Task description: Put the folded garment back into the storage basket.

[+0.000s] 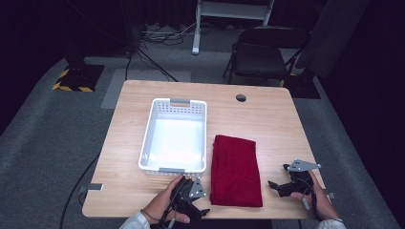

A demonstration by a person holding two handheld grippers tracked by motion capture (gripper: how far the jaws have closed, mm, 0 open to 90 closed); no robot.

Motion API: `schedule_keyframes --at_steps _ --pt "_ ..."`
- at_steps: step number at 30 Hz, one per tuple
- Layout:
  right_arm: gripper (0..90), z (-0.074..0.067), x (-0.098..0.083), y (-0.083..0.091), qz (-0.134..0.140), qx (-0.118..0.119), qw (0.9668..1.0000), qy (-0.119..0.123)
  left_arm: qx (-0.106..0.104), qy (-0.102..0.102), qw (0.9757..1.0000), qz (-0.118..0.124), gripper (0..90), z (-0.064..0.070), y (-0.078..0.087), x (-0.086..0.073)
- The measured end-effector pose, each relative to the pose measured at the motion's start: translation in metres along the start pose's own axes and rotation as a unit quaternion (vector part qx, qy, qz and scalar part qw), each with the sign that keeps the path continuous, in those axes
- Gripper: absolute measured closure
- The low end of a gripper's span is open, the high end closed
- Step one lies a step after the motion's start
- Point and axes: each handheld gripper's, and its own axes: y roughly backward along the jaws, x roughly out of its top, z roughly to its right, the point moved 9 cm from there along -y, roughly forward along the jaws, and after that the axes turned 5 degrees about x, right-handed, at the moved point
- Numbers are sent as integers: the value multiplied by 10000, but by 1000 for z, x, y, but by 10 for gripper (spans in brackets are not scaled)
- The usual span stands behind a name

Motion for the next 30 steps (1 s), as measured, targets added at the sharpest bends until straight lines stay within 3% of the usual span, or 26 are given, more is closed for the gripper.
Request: schedule_keyframes --at_steps 13,30 --pt "2 0 0 0 0 1 10000 0 3 -113 9999 -66 80 4 -1 3" --pt "2 0 0 0 -1 1 10000 -1 -74 -62 9999 -49 82 7 -3 10"
